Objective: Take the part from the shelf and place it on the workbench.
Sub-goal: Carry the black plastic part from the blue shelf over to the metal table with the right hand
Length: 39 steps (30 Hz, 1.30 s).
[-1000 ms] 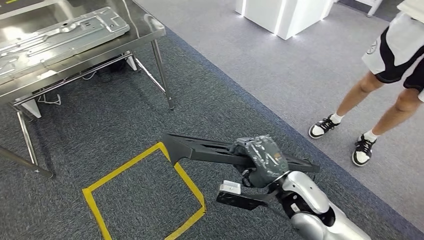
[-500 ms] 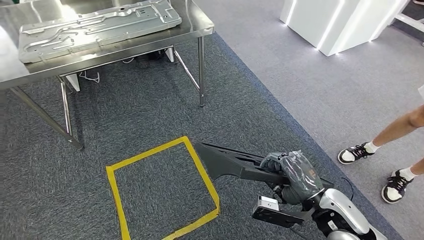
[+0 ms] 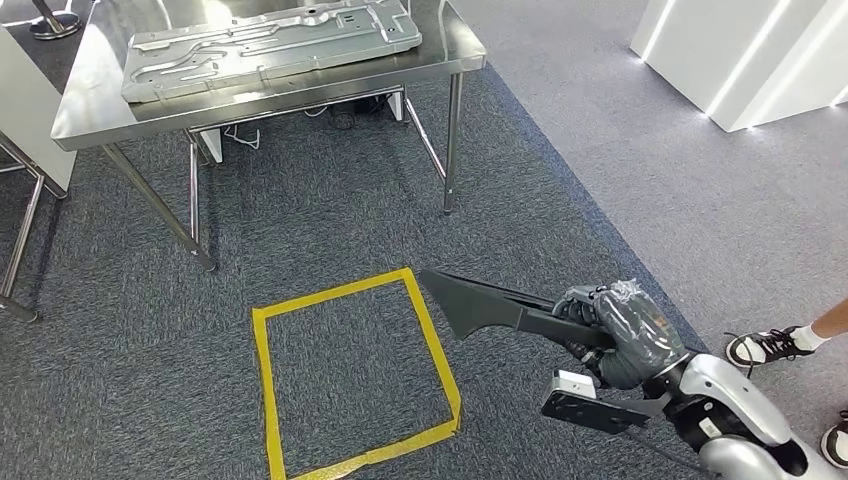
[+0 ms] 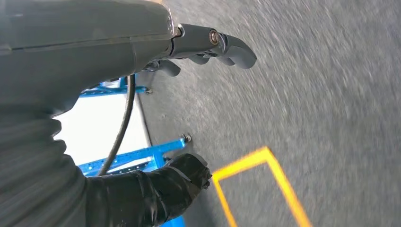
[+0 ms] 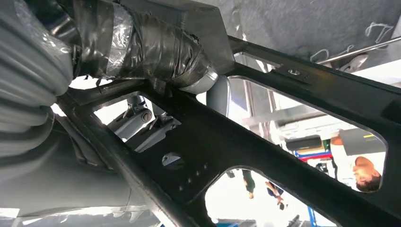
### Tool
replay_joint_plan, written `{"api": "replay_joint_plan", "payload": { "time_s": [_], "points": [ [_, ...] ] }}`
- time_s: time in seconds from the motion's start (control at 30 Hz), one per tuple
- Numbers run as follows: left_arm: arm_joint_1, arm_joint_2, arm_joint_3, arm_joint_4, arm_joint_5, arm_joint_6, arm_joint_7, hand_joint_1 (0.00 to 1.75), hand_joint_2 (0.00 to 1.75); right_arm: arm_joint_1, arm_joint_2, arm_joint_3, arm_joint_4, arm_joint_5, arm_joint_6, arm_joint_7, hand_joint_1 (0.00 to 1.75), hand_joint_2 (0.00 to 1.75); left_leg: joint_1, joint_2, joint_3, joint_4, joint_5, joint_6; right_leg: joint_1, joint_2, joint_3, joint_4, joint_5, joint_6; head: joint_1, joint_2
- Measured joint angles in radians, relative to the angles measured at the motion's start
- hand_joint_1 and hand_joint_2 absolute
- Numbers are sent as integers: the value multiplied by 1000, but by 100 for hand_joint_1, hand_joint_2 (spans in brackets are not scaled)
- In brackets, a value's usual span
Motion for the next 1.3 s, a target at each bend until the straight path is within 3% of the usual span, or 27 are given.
{"api": "replay_joint_plan", "payload": {
  "time_s": [0.03,0.1,0.17,0.2,0.23,0.4,0.5,0.57,0.63,0.77,0.97,1.07,1.2,1.3],
  "points": [
    [53,-25,16,-89,11,-124,-3,0,175,-8,-15,-17,0,-12,12,-4,175,175,0,7,43,-71,19,2,0,0,1,4,-4,4,0,0],
    [168,-77,72,-332,31,-485,-10,0,175,-21,-47,-54,0,-36,37,-16,175,175,-3,14,100,-167,39,9,4,4,1,16,-15,14,0,0],
    [254,-110,144,-591,44,-841,-28,0,175,-41,-70,-80,2,-53,62,-31,175,175,-3,9,105,-180,40,12,10,4,-1,21,-20,9,1,0],
    [285,-120,180,-716,53,-951,-35,0,175,-58,-79,-88,3,-58,75,-38,175,175,-3,5,105,-180,42,12,11,1,0,20,-21,4,1,0],
    [307,-127,212,-819,62,-991,-38,0,175,-75,-83,-91,5,-61,86,-44,175,175,-5,0,104,-179,41,13,11,-2,1,18,-20,0,1,0],
    [347,-131,323,-1125,68,-948,-29,0,175,-150,-89,-83,22,-61,114,-55,175,175,-10,-6,103,-179,40,21,6,-8,6,11,-16,14,1,0],
    [341,-115,369,-1175,63,-940,-29,0,175,-184,-89,-63,46,-60,113,-70,175,175,-11,-6,104,-179,40,23,5,-7,7,10,-15,20,2,0],
    [339,-77,398,-1177,73,-937,-23,0,175,-211,-89,-46,67,-64,114,-82,175,175,-11,-6,104,-179,40,23,5,-8,7,9,-15,27,2,0],
    [334,-22,427,-1165,83,-936,-7,0,175,-244,-93,-29,89,-74,122,-94,175,175,-11,-7,103,-178,41,24,4,-8,7,9,-15,33,1,0],
    [307,114,482,-1080,79,-936,14,0,175,-301,-124,-2,124,-111,153,-131,175,175,-11,-7,104,-179,42,24,6,-9,6,11,-15,34,1,0],
    [240,305,552,-898,-43,-918,-38,0,175,-334,-168,15,135,-141,163,-150,175,175,-9,-9,104,-181,43,22,7,-11,5,13,-17,32,1,0],
    [183,393,583,-774,-153,-828,-72,0,175,-346,-180,24,140,-151,162,-161,175,175,-9,-10,104,-181,44,21,8,-13,5,14,-17,31,2,0],
    [91,570,650,-488,-314,-599,-90,0,175,-354,-201,34,147,-167,155,-185,175,175,-7,-13,104,-181,45,19,10,-16,6,15,-17,31,2,0],
    [50,684,685,-285,-350,-504,-102,0,175,-355,-213,35,152,-171,152,-196,175,175,-6,-14,104,-181,45,19,10,-15,6,15,-17,30,2,0]
  ]
}}
